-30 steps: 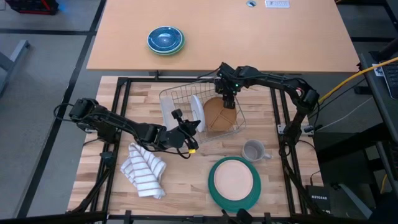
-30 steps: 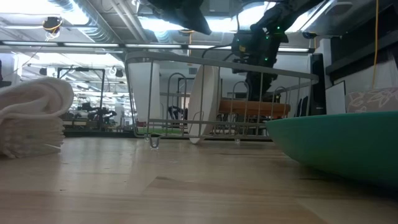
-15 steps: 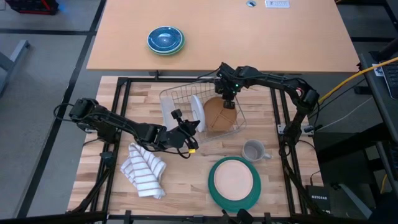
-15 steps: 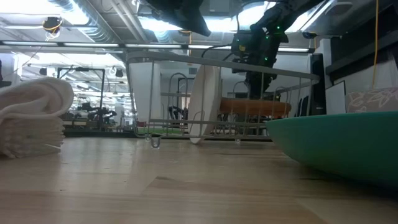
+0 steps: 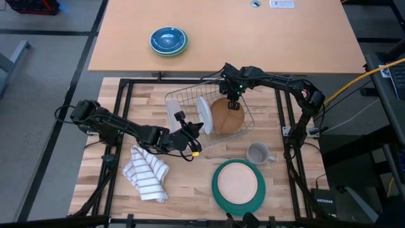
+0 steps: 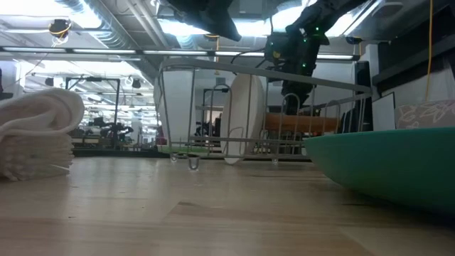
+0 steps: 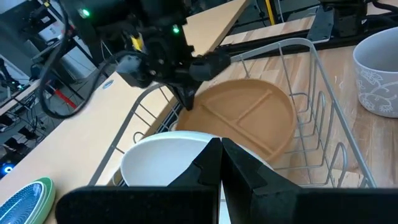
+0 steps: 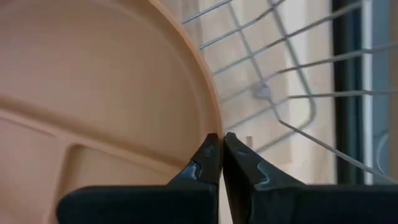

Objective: Sort dishes
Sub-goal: Put the brown plate in the dish rack

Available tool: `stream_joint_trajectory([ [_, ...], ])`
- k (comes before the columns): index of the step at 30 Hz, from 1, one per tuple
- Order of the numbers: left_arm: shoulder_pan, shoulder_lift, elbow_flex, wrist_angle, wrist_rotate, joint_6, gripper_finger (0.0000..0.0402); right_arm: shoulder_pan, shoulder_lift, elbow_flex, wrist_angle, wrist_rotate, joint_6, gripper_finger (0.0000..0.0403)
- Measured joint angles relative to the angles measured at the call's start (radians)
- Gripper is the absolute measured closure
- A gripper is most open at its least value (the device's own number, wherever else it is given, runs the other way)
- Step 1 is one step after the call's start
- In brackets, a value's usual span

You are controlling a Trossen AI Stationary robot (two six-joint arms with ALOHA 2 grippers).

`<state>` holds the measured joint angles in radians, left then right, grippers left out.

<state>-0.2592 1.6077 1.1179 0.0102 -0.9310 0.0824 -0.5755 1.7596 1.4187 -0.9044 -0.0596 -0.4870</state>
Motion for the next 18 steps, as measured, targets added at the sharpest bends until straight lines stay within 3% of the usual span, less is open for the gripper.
stream_joint_trajectory([
  [3,0.0,0.0,0.0,0.0,0.0,0.004,0.0402,0.0,0.0,0.058,-0.043,0.017,0.012,0.0392],
  [12,0.036,0.0,0.0,0.032,0.015,0.007,0.0402,0.041,-0.001,0.265,-0.201,0.217,0.014,0.0397],
  [18,0.105,0.0,0.0,0.121,0.204,-0.025,0.0402,0.104,-0.001,0.393,-0.306,0.306,0.011,0.0399],
])
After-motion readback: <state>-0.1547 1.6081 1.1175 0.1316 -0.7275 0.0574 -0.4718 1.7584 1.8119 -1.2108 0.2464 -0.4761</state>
